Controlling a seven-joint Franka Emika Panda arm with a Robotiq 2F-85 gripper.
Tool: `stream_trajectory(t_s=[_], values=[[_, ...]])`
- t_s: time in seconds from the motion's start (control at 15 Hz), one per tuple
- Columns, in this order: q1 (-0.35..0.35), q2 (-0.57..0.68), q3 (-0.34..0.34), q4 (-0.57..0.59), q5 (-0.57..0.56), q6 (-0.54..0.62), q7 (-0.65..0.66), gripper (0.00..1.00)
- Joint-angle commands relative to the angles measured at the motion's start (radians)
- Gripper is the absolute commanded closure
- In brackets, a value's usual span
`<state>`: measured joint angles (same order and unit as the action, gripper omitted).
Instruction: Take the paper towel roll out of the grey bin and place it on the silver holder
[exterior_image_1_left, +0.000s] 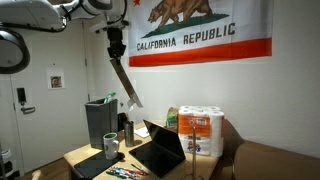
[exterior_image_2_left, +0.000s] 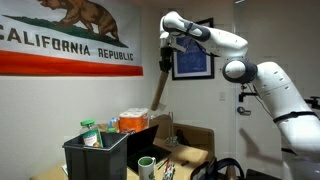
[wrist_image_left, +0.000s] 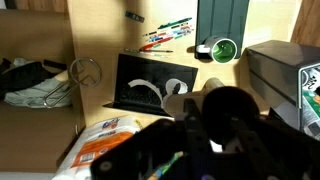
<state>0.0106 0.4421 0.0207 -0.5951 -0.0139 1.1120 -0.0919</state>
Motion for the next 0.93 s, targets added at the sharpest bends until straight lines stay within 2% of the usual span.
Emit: stream_trajectory(t_s=[0.0, 0.2, 0.33, 0.87], values=[[0.000, 0.000, 0.000, 0.000, 0.000, 0.000, 0.000, 0.93], [-0.018, -0.015, -0.008, 0.006, -0.001, -0.006, -0.003, 0.95], [-0.057, -0.017, -0.015, 0.013, 0.008, -0.011, -0.026, 0.95], [-0.293, 0.030, -0.053, 0.041, 0.013, -0.005, -0.259, 0.95]])
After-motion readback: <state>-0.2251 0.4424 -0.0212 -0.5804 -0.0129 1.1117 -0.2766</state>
